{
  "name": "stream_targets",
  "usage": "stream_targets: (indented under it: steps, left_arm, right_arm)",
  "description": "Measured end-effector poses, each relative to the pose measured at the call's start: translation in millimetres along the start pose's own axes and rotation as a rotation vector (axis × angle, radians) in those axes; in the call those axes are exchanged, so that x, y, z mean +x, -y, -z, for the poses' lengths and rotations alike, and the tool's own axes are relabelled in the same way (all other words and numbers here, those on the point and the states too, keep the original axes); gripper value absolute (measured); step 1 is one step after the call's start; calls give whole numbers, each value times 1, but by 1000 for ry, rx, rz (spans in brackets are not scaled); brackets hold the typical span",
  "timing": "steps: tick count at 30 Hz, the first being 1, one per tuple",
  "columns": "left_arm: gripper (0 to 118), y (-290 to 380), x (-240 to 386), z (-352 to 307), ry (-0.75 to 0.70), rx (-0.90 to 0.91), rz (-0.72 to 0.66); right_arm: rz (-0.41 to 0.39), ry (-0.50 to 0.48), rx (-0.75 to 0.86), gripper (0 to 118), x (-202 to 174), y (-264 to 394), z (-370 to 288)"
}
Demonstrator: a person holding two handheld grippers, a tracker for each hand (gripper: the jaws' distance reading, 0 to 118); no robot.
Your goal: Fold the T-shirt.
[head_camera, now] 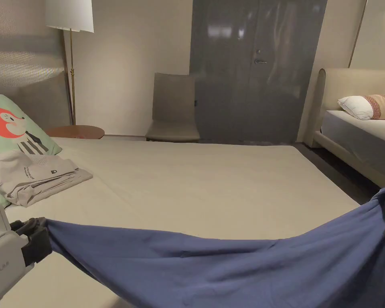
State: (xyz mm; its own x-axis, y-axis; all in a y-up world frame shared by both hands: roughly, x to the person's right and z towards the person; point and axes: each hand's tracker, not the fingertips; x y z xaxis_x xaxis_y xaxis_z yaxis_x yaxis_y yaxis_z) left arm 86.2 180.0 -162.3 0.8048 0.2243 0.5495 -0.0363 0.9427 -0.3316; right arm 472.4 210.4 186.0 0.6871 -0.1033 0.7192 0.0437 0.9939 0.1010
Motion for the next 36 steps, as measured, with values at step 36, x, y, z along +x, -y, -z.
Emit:
stream_targets:
  steps: [36]
  left_arm:
    - [3,-290,29,192,-104,331,22]
  right_arm:
    - [-41,-36,269,4,-92,-197,265]
